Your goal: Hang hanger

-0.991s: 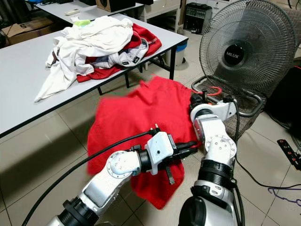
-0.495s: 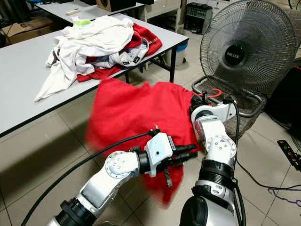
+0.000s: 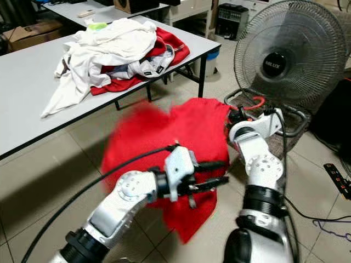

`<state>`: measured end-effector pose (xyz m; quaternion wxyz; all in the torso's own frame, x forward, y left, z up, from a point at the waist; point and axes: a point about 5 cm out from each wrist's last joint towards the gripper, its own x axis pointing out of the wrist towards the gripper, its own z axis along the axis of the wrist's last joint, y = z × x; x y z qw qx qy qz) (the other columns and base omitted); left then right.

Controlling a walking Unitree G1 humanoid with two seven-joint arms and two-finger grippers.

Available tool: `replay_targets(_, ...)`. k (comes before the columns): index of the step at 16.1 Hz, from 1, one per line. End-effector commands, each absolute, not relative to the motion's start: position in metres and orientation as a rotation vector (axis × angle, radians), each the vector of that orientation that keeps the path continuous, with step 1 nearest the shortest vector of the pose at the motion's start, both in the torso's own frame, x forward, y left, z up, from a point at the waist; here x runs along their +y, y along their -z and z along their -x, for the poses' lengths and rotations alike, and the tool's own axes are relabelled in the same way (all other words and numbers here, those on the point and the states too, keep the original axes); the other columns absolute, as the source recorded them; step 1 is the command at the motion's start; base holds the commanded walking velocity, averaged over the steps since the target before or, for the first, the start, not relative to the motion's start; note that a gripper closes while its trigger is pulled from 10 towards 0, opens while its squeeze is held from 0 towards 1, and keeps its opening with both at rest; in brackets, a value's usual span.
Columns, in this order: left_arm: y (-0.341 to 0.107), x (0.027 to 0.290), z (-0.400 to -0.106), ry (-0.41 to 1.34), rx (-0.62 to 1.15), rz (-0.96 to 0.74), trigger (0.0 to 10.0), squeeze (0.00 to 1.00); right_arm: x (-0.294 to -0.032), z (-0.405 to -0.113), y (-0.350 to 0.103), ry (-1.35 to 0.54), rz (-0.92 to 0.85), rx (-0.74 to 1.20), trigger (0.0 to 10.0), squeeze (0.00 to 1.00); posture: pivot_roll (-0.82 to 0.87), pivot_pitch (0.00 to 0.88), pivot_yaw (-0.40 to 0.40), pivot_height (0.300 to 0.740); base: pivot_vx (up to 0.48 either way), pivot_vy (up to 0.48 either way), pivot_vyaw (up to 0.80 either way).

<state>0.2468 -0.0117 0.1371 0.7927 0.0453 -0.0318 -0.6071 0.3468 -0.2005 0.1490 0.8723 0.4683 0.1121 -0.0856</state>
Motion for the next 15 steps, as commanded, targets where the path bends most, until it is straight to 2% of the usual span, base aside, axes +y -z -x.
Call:
replay_targets(1, -0.14, -0.002, -0.251, 1.278, -0.064, -0.095, 10.0, 0.73, -0.196, -0.342, -0.142, 0.132, -0.813, 0.294, 10.0, 0.0, -0.04, 0.0, -0.002, 0.74, 0.0, 0.0, 0.0)
replay_targets(2, -0.139, 0.011, -0.253, 1.263, -0.036, -0.082, 10.0, 0.0, -0.2, -0.336, -0.133, 0.111, -0.633, 0.343, 10.0, 0.0, -0.04, 0.0, -0.004, 0.74, 0.0, 0.0, 0.0)
replay_targets(5, -0.14, 0.037, -0.256, 1.246, 0.011, -0.048, 10.0, 0.0, -0.211, -0.322, -0.117, 0.085, -0.47, 0.416, 10.0, 0.0, -0.04, 0.0, -0.004, 0.74, 0.0, 0.0, 0.0)
replay_targets(9, -0.131, 0.075, -0.271, 1.001, 0.092, -0.121, 10.0, 0.0, -0.212, -0.299, -0.106, -0.064, -0.276, 0.433, 10.0, 0.0, -0.04, 0.0, 0.005, 0.74, 0.0, 0.0, 0.0)
replay_targets(10, -0.125, 0.088, -0.273, 0.907, 0.147, -0.138, 10.0, 0.0, -0.208, -0.288, -0.106, -0.151, -0.154, 0.412, 10.0, 0.0, -0.04, 0.0, 0.007, 0.74, 0.0, 0.0, 0.0)
replay_targets(11, -0.124, 0.092, -0.273, 0.874, 0.155, -0.13, 10.0, 0.0, -0.207, -0.282, -0.103, -0.174, -0.117, 0.429, 10.0, 0.0, -0.03, 0.0, 0.013, 0.74, 0.0, 0.0, 0.68)
replay_targets(13, -0.114, 0.114, -0.272, 0.689, 0.2, -0.16, 10.0, 0.0, -0.205, -0.265, -0.1, -0.22, 0.06, 0.413, 10.0, 0.0, -0.04, 0.0, 0.021, 0.74, 0.0, 0.0, 0.8)
replay_targets(15, -0.105, 0.133, -0.27, 0.573, 0.243, -0.172, 10.0, 0.0, -0.204, -0.257, -0.103, -0.223, 0.089, 0.368, 10.0, 0.0, -0.04, 0.0, 0.024, 0.74, 0.0, 0.0, 0.8)
